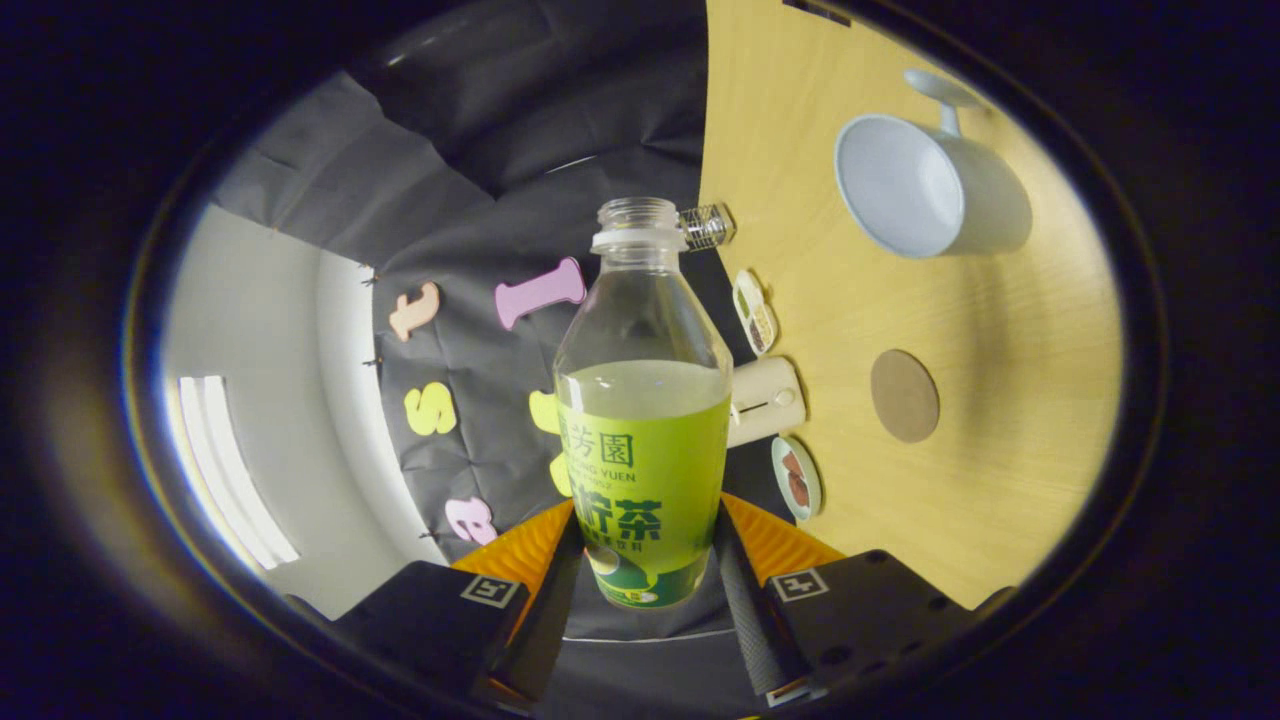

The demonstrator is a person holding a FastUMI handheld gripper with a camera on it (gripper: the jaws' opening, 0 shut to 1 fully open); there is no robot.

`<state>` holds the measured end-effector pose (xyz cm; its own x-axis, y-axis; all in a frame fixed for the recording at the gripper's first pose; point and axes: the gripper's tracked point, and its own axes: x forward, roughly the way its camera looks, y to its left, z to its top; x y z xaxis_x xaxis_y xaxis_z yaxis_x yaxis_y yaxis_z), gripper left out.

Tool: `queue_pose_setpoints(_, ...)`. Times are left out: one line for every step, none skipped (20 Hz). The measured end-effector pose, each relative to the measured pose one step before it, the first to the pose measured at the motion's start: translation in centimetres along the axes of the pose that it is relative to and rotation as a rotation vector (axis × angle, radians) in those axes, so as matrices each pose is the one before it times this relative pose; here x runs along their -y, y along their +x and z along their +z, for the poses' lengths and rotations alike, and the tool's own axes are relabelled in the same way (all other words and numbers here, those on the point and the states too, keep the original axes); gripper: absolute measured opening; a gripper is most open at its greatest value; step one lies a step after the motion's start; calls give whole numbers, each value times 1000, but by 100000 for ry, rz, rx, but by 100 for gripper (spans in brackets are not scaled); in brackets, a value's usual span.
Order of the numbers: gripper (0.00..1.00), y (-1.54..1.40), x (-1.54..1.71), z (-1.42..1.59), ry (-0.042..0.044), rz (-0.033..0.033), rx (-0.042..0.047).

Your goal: Take the bottle from table, then pour the juice into the cup, finally place the bottle on the coaster

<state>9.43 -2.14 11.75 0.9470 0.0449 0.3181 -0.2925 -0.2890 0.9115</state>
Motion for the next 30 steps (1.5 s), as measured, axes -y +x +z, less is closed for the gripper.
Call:
queue_pose_setpoints(76,73,854,-133,-6464,-3428,-317)
queue_pose_setpoints(76,-113,966,-23,-6459,-4249,-601)
queue_pose_setpoints(76,-63,1335,-310,-8766,-5018,-890)
queue_pose_setpoints(76,-150,991,-170,-7159,-3401,-586)
queue_pose_setpoints(76,-157,654,-192,-7810,-3213,-675)
queue_pose_setpoints(76,-17,261,-150,-5099,-1711,44)
queue_pose_setpoints(76,-241,127,174,-5385,-402,593)
queue_pose_setpoints(77,-385,-275,150,-4745,666,350)
queue_pose_setpoints(77,-35,-306,-167,-4745,749,190)
queue_pose_setpoints(76,195,-248,-185,-7599,-18,-93)
queue_pose_setpoints(76,410,210,-270,-7773,-1241,-198)
queue_pose_setpoints(76,377,319,-117,-9659,-2737,-135)
queue_pose_setpoints(77,476,356,-290,-9891,-3009,-637)
queue_pose_setpoints(77,159,245,-95,-9280,-3007,-555)
queue_pose_setpoints(77,183,2,-6,-8762,-2927,-540)
queue_pose_setpoints(77,162,184,224,-7913,-3043,4)
queue_pose_setpoints(77,249,264,183,-7229,-2080,995)
queue_pose_setpoints(77,62,141,316,-6221,-1316,1307)
queue_pose_setpoints(77,92,216,77,-5705,-1415,1027)
queue_pose_setpoints(77,278,13,-19,-5989,-1197,242)
queue_pose_setpoints(77,545,-291,-136,-6872,-1328,746)
queue_pose_setpoints(77,399,-106,77,-5963,-2170,1118)
queue_pose_setpoints(78,660,-20,-12,-5222,-2010,422)
queue_pose_setpoints(78,735,-454,-434,-3898,-856,-1280)
queue_pose_setpoints(78,650,-622,-436,-2493,164,-1867)
queue_pose_setpoints(78,721,-516,-549,-2225,-199,-2406)
queue_pose_setpoints(78,662,-127,-403,-2549,-1262,-1986)
queue_pose_setpoints(78,609,-118,-341,-1920,-905,-1796)
queue_pose_setpoints(78,906,-177,-265,-1591,-221,-1454)
queue_pose_setpoints(78,733,-243,-397,-845,418,-1720)
